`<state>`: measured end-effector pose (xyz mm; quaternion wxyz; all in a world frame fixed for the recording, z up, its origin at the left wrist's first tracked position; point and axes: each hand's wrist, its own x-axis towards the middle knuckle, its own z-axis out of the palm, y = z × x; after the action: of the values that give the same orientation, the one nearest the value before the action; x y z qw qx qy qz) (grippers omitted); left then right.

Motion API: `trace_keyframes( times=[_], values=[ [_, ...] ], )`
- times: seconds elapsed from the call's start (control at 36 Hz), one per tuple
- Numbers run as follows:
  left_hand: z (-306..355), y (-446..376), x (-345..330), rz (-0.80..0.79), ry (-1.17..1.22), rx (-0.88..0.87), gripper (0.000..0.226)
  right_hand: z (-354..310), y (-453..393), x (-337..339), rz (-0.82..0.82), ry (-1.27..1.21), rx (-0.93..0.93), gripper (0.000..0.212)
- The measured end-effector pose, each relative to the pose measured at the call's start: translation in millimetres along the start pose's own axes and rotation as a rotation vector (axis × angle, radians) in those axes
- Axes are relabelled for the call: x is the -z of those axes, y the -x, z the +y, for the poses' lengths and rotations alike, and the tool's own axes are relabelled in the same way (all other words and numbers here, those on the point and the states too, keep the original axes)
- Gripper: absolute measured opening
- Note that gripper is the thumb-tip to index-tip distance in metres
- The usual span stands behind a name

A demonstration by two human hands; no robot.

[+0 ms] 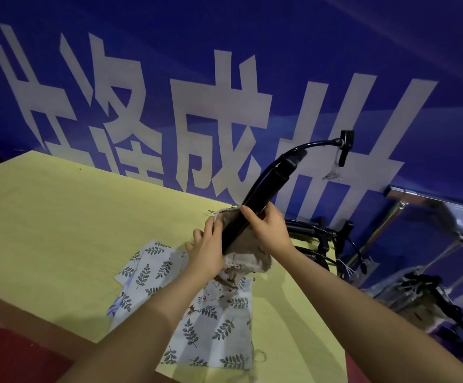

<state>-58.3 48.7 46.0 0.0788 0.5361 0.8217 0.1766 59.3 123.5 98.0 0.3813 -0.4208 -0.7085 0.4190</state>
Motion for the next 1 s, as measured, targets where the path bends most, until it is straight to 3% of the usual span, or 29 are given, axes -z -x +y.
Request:
trace_keyframes(
  times=[0.19, 0.28, 0.47, 0.61, 0.78, 0.92, 1.0],
  values=[
    [-8.1, -2.9, 4.1, -0.008, 0.123, 0.004, 0.09, 5.0, 3.5, -1.6, -0.016, 0.05, 0.004, 0.034],
    [-3.2, -11.8, 20.2, 0.064, 0.312, -0.03, 0.073, 3.4, 4.3, -1.2, -0.05, 0.105, 0.061, 0.025],
    [13.6, -28.4, 66.7, 0.276, 0.622, -0.039, 0.038, 2.2, 0.1, -6.3, -0.115, 0.412, 0.123, 0.044],
    [7.5, -23.6, 63.5, 0.342, 0.758, -0.129, 0.072, 10.7, 3.5, -13.9, -0.167, 0.471, 0.088, 0.046],
    [3.9, -10.0, 63.4, 0.308, 0.546, -0.399, 0.094, 22.6, 4.5, -19.3, -0.238, 0.486, 0.04, 0.049],
    [3.2, -14.0, 66.9, 0.239, 0.486, -0.39, 0.083, 19.8, -1.1, -18.3, -0.291, 0.446, 0.001, 0.049],
    [5.1, -16.3, 67.5, 0.212, 0.507, -0.373, 0.078, 17.5, -4.3, -11.0, -0.36, 0.401, -0.034, 0.036]
  ],
)
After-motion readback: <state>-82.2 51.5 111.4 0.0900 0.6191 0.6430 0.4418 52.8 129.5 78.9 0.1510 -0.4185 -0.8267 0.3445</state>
